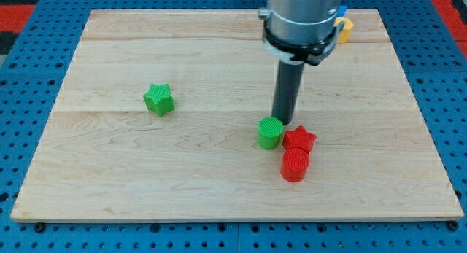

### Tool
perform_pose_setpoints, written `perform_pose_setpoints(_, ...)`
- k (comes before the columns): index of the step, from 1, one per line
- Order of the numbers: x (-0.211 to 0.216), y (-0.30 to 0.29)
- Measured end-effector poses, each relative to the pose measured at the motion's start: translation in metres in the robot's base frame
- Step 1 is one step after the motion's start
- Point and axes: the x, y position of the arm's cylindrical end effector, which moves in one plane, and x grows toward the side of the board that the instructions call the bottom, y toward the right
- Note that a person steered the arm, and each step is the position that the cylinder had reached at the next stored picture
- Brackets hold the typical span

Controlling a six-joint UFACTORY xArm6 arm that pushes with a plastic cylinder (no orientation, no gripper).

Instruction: Slide the green circle to the right of the green star

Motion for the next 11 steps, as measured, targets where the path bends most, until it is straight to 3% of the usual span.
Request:
perform_pose_setpoints(2,0.048,-0.061)
perform_pose_setpoints(3,0.036,-0.079)
perform_pose_setpoints(4,0.063,-0.145)
perform_pose_setpoints(5,0.131,-0.147)
perform_pose_setpoints(6,0.147,-0.102)
perform_pose_setpoints(7,0.145,-0.031)
perform_pose_setpoints(8,0.134,-0.002)
perform_pose_setpoints(11,0.069,-0.083)
